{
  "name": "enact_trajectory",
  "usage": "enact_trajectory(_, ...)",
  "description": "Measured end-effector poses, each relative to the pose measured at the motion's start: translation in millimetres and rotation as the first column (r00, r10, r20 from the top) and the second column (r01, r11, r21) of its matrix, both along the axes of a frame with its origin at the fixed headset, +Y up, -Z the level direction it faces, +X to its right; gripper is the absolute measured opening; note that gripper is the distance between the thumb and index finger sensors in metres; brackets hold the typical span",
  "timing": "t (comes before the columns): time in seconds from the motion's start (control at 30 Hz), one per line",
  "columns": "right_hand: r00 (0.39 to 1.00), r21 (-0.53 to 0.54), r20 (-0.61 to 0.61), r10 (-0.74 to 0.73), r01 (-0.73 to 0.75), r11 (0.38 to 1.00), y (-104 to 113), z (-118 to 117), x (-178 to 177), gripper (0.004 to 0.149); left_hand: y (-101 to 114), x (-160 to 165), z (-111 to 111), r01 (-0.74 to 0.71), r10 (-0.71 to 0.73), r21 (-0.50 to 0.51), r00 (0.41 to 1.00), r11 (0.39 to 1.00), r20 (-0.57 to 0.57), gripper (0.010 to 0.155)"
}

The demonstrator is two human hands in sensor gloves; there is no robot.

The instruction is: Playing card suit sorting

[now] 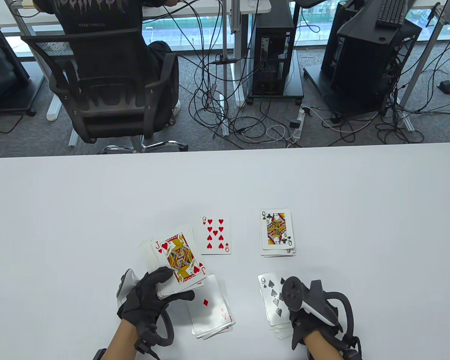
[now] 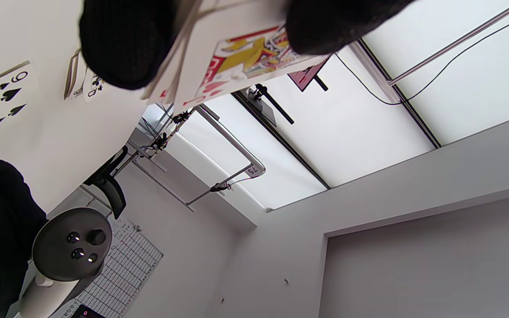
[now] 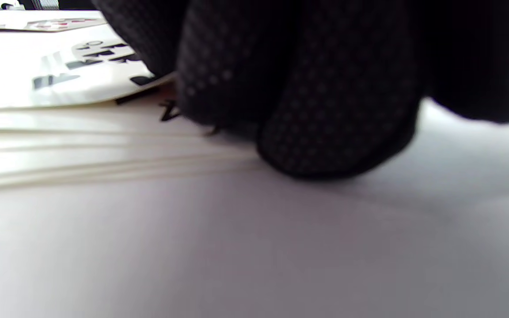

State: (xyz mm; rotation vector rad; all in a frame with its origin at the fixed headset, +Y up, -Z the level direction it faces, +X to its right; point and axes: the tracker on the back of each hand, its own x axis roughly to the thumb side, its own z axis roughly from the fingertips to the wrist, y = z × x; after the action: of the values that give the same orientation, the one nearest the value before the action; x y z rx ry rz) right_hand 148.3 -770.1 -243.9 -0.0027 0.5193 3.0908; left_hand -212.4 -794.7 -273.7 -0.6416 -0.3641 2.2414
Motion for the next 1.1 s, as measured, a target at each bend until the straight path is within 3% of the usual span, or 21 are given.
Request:
enact_trajectory(0.17, 0.993, -0.001, -0.046, 0.111, -0.112, 0.994, 16, -4, -10, 0.053, 0, 0, 0, -0.003, 0.003, -0.002, 1.0, 1.0, -0.003, 0.056)
enact_trajectory(0.3, 0.997, 0.128, -0.064, -0.038, 0.046, 0.991, 44, -14, -26, 0.054, 0, -1, 0, -0.003, 0.003, -0.001, 1.0, 1.0, -0.002, 0.056)
enact_trajectory(0.4, 0.962, 0.186, -0.168, -0.215, 0.245, 0.951, 61, -20, -49, 0.055, 0, -1, 0, -0.002, 0.002, 0.001, 1.0, 1.0, -0.002, 0.056)
enact_trajectory(0.57, 0.803, 0.205, -0.342, -0.488, 0.571, 0.795, 74, -26, -96, 0.054, 0, -1, 0, -0.002, 0.002, 0.001, 1.0, 1.0, 0.001, 0.056)
enact_trajectory(0.6, 0.746, 0.19, -0.387, -0.541, 0.639, 0.745, 76, -28, -109, 0.052, 0, -1, 0, 0.0, 0.0, 0.001, 1.0, 1.0, 0.001, 0.056)
enact_trajectory(0.7, 0.651, 0.162, -0.434, -0.623, 0.737, 0.656, 80, -32, -134, 0.052, 0, -1, 0, 0.004, -0.004, 0.0, 1.0, 1.0, 0.0, 0.056)
enact_trajectory(0.8, 0.602, 0.161, -0.466, -0.648, 0.778, 0.607, 81, -34, -151, 0.057, 0, -1, 0, 0.004, -0.004, 0.003, 1.0, 1.0, -0.001, 0.056)
enact_trajectory(0.87, 0.632, 0.162, -0.467, -0.618, 0.749, 0.643, 79, -37, -160, 0.072, 0, -1, 0, 0.002, -0.002, 0.005, 1.0, 1.0, -0.002, 0.056)
enact_trajectory(0.93, 0.666, 0.169, -0.474, -0.576, 0.711, 0.683, 77, -38, -164, 0.077, 0, -1, 0, 0.001, -0.001, 0.007, 1.0, 1.0, -0.003, 0.056)
enact_trajectory(1.1, 0.673, 0.259, -0.48, -0.562, 0.721, 0.643, 74, -40, -163, 0.068, -1, -2, -1, 0.02, -0.02, 0.009, 1.0, 1.0, -0.004, 0.056)
